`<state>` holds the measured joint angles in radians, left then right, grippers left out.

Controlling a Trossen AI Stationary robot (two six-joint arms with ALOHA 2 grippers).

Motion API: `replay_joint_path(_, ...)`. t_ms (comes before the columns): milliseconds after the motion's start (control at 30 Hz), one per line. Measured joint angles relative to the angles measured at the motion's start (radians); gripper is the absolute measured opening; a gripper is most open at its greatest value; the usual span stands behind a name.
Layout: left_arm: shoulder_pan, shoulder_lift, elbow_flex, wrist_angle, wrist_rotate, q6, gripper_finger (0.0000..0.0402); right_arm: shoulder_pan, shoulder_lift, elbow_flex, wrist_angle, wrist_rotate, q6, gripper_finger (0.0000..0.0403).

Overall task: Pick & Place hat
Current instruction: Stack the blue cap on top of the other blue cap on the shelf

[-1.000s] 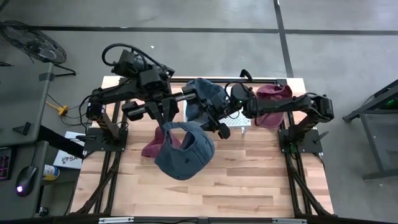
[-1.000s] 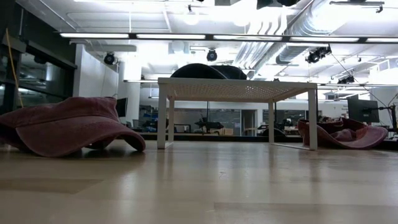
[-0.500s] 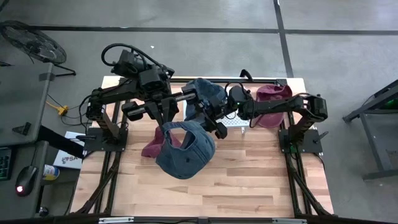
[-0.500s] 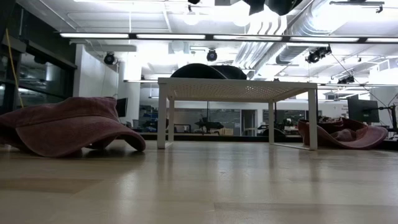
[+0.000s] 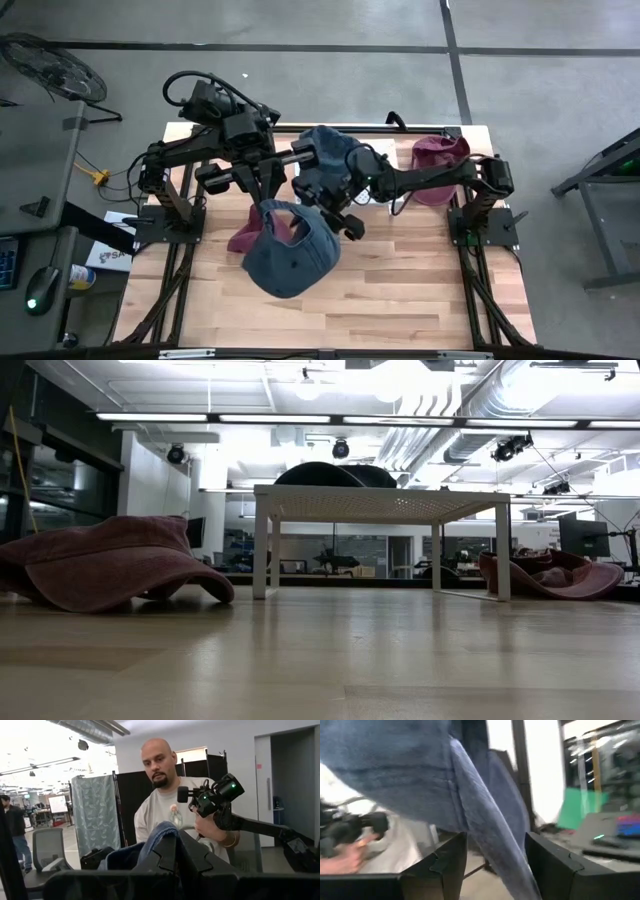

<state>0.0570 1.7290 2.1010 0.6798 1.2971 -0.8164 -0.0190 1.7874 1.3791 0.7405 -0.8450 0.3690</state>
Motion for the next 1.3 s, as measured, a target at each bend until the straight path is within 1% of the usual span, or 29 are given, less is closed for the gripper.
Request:
replay_joint_path(100,0.000,0.000,0.000,0.000,0.001,-0.004,0.0000,0.007,-0.002,0.006,-0.014,-0.054,0.034,0.0192)
replay_joint_path(200,0.002,0.000,0.000,0.000,0.001,-0.004,0.0000,0.012,-0.003,0.007,-0.020,-0.084,0.062,0.0192)
replay_joint_path(300,0.002,0.000,0.000,0.000,0.001,-0.004,0.0000,0.016,-0.003,0.007,-0.049,-0.088,0.068,0.0189)
replay_joint_path(400,0.002,0.000,0.000,0.000,-0.001,-0.004,0.0000,0.016,-0.003,0.007,-0.054,-0.090,0.078,0.0175)
replay_joint_path(633,0.002,0.000,0.000,-0.001,-0.007,-0.003,0.0000,0.015,-0.003,0.007,-0.052,-0.107,0.103,0.0109)
replay_joint_path(800,0.002,0.000,0.000,-0.002,-0.023,-0.001,0.0008,0.013,-0.008,0.007,-0.048,-0.117,0.100,0.0040)
replay_joint_path(833,0.002,0.000,0.000,-0.002,-0.023,-0.001,0.0012,0.013,-0.011,0.007,-0.046,-0.121,0.096,0.0023)
replay_joint_path(900,0.002,0.000,0.000,-0.002,-0.028,-0.001,0.0020,0.012,-0.017,0.008,-0.040,-0.142,0.091,0.0010)
replay_joint_path(1033,0.002,0.000,0.000,-0.028,-0.046,0.000,0.0042,0.013,-0.037,0.007,-0.072,-0.136,0.091,0.0012)
replay_joint_path(1100,0.002,0.000,0.000,-0.035,-0.049,0.000,0.0059,0.012,-0.059,0.007,-0.116,-0.124,0.059,0.0007)
replay_joint_path(1200,0.002,-0.001,0.000,-0.061,-0.050,0.000,0.0094,0.009,-0.108,0.007,-0.254,-0.063,-0.008,0.0007)
replay_joint_path(1300,0.007,0.000,0.000,-0.063,-0.049,0.009,0.0137,0.003,-0.169,0.007,-0.448,0.014,-0.110,0.0005)
